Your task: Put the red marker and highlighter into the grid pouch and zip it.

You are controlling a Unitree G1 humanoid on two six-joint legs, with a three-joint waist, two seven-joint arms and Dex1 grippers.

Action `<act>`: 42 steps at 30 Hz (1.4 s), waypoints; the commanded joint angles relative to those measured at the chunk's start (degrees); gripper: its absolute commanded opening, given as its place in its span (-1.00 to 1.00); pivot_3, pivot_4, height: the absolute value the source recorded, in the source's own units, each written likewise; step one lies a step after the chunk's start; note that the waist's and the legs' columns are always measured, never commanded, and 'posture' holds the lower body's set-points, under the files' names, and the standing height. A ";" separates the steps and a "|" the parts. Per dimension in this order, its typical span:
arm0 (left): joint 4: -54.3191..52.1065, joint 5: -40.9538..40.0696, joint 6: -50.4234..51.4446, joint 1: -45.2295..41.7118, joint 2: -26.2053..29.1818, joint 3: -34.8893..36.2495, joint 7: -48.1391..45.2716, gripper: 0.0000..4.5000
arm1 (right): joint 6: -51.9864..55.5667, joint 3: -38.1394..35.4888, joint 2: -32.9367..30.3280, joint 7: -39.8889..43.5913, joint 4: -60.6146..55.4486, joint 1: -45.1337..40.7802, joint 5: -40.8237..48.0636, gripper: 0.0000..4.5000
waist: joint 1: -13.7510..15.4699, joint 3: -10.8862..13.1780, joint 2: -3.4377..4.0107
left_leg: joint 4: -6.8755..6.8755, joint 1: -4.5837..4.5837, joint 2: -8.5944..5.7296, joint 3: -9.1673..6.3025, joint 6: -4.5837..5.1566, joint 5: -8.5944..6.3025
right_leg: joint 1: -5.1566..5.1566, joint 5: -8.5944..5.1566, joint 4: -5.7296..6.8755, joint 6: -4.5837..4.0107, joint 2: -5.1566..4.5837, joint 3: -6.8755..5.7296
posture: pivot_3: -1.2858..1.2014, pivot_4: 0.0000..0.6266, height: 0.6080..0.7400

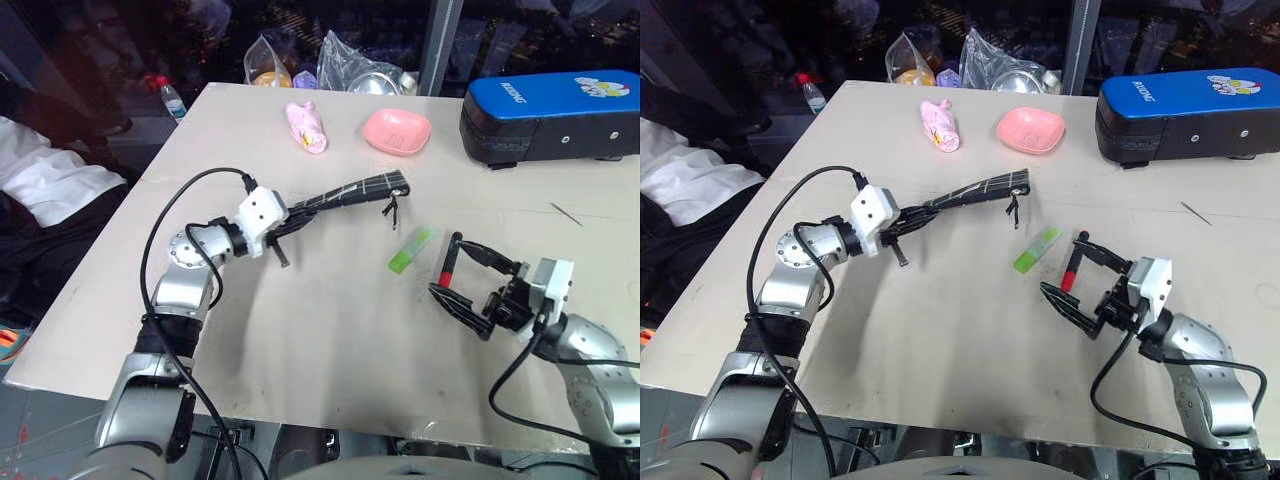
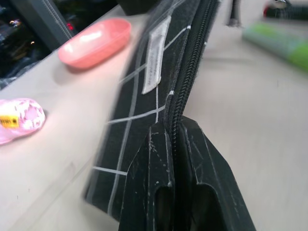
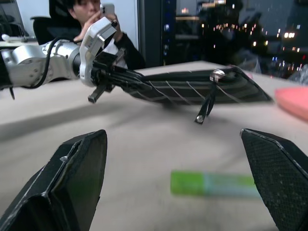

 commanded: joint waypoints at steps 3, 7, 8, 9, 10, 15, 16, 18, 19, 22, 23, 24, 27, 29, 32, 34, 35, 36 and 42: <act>-16.69 1.45 15.91 2.56 -2.35 -2.86 7.20 -0.98 | 10.37 4.71 3.97 -15.09 -1.96 -7.16 -7.84 1.00 | -0.38 0.00 0.00 | 0.00 -0.01 0.01 -0.04 -0.05 0.03 | -0.01 0.00 0.04 -0.01 0.04 0.01 | 0.03 -0.52 0.77; -21.29 3.53 21.97 3.22 -3.34 -4.77 10.86 -0.98 | 20.31 6.41 6.42 -21.13 -1.80 -12.77 -7.59 1.00 | -0.41 0.00 0.00 | -0.01 -0.03 0.02 -0.05 -0.05 0.03 | -0.02 -0.01 0.02 -0.02 0.07 0.01 | 0.03 -0.52 0.77; -21.92 3.98 22.89 3.37 -3.70 -5.39 11.68 -0.98 | 24.78 6.21 7.34 -23.50 -1.86 -14.55 -6.78 1.00 | -0.41 0.00 0.00 | -0.01 -0.04 0.02 -0.05 -0.06 0.04 | -0.02 -0.01 0.02 -0.02 0.08 0.01 | 0.03 -0.52 0.77; -22.39 4.27 23.57 3.52 -4.08 -5.89 12.30 -0.98 | 28.46 5.76 8.26 -25.38 -1.72 -16.11 -5.90 1.00 | -0.41 0.00 0.00 | -0.01 -0.04 0.03 -0.05 -0.06 0.04 | -0.03 0.00 0.03 -0.02 0.08 0.02 | 0.03 -0.52 0.77; -22.64 4.58 23.88 3.83 -4.50 -6.43 12.91 -0.98 | 31.16 4.97 9.37 -26.88 -1.16 -17.95 -4.81 1.00 | -0.43 0.00 0.00 | -0.01 -0.03 0.03 -0.04 -0.07 0.04 | -0.03 0.00 0.03 -0.02 0.08 0.03 | 0.03 -0.52 0.77; -22.36 5.55 23.67 4.76 -4.90 -7.48 13.99 -0.98 | 37.76 2.89 10.52 -30.47 2.24 -23.01 -4.49 1.00 | -0.37 0.00 0.00 | -0.02 -0.04 0.04 -0.03 -0.07 0.04 | -0.03 0.00 0.02 -0.03 0.07 0.03 | 0.03 -0.52 0.77; -22.28 5.74 23.50 4.83 -4.85 -7.62 14.02 -0.98 | 38.54 2.63 10.71 -30.80 2.59 -23.66 -4.20 1.00 | -0.37 0.00 0.00 | -0.02 -0.06 0.04 -0.04 -0.07 0.04 | -0.03 0.00 0.01 -0.03 0.07 0.01 | 0.03 -0.52 0.77; -22.08 6.05 22.94 5.13 -4.76 -7.85 14.00 -0.98 | 39.38 2.24 11.32 -31.37 3.52 -25.11 -3.93 1.00 | -0.45 0.00 0.00 | -0.04 -0.06 0.03 -0.02 -0.07 0.04 | -0.04 0.00 -0.01 -0.03 0.05 0.03 | 0.03 -0.52 0.77; -22.06 6.13 22.69 5.38 -4.78 -7.93 13.96 -0.98 | 39.58 2.19 11.54 -31.61 4.16 -25.84 -4.07 1.00 | -0.49 0.00 0.00 | -0.04 -0.06 0.03 -0.02 -0.07 0.04 | -0.04 0.00 -0.01 -0.03 0.06 0.03 | 0.03 -0.52 0.77; -22.10 6.34 22.18 5.94 -4.76 -8.13 13.73 -0.99 | 39.98 1.96 12.02 -32.28 5.90 -27.44 -4.57 0.89 | -0.67 0.00 0.00 | -0.06 -0.05 0.05 0.00 -0.07 0.04 | -0.08 0.00 0.02 -0.03 0.07 0.05 | 0.03 -0.52 0.77; -22.05 6.42 22.10 5.99 -4.83 -8.15 13.75 -1.00 | 39.88 1.84 12.14 -32.44 6.35 -27.78 -4.62 0.76 | -0.66 0.00 0.00 | -0.08 -0.05 0.05 0.00 -0.07 0.04 | -0.08 0.00 0.02 -0.03 0.07 0.04 | 0.03 -0.52 0.77; -21.98 6.49 22.03 6.02 -4.91 -8.16 13.81 -1.00 | 39.82 1.78 12.19 -32.55 6.66 -28.00 -4.65 0.62 | -0.63 0.00 0.00 | -0.08 -0.05 0.05 0.00 -0.07 0.04 | -0.09 0.00 0.02 -0.03 0.07 0.04 | 0.03 -0.52 0.77; -21.94 6.56 21.98 6.14 -5.22 -8.27 14.07 -1.00 | 39.76 1.81 12.16 -32.63 6.95 -28.12 -4.82 -0.08 | -0.60 0.00 0.00 | -0.09 -0.07 0.04 0.02 -0.07 0.04 | -0.10 0.00 0.00 -0.03 0.06 0.05 | 0.03 -0.52 0.77; -21.84 6.75 21.80 6.24 -5.40 -8.54 14.18 -1.00 | 39.79 2.04 11.97 -32.53 6.95 -28.10 -5.02 -0.57 | -0.59 0.00 0.00 | -0.09 -0.07 0.04 0.02 -0.07 0.04 | -0.10 0.00 0.00 -0.03 0.04 0.05 | 0.03 -0.52 0.77; -21.88 6.85 21.72 6.21 -5.63 -8.78 14.33 -1.00 | 39.95 2.57 11.49 -32.21 6.82 -28.06 -5.41 -0.99 | -0.60 0.00 0.00 | -0.09 -0.07 0.04 0.02 -0.07 0.04 | -0.10 0.00 0.00 -0.03 0.05 0.05 | 0.03 -0.52 0.77; -22.06 6.88 21.83 6.19 -5.77 -8.94 14.48 -1.00 | 39.85 2.78 11.26 -32.00 6.66 -28.09 -5.71 -0.99 | -0.60 0.00 0.00 | -0.09 -0.07 0.04 0.02 -0.07 0.04 | -0.10 0.00 0.00 -0.03 0.05 0.05 | 0.03 -0.52 0.77; -22.13 6.90 21.87 6.18 -5.83 -9.02 14.55 -1.00 | 39.82 2.85 11.18 -31.91 6.62 -28.10 -5.86 -0.99 | -0.60 0.00 0.00 | -0.09 -0.07 0.04 0.02 -0.07 0.04 | -0.10 0.00 0.00 -0.03 0.05 0.05 | 0.03 -0.52 0.77; -22.22 6.93 21.89 6.20 -5.88 -9.10 14.61 -1.00 | 39.84 2.91 11.10 -31.86 6.55 -28.09 -5.97 -0.99 | -0.60 0.00 0.00 | -0.09 -0.07 0.04 0.02 -0.07 0.04 | -0.10 0.00 0.00 -0.03 0.05 0.06 | 0.03 -0.52 0.77; -23.27 6.14 16.78 7.89 -6.64 -8.90 14.46 -1.00 | 39.51 3.28 10.50 -31.82 6.40 -28.33 -7.14 -0.99 | -0.60 0.00 0.00 | -0.10 -0.07 0.04 0.03 -0.07 0.04 | -0.10 0.00 0.00 -0.03 0.04 0.06 | 0.03 -0.52 0.77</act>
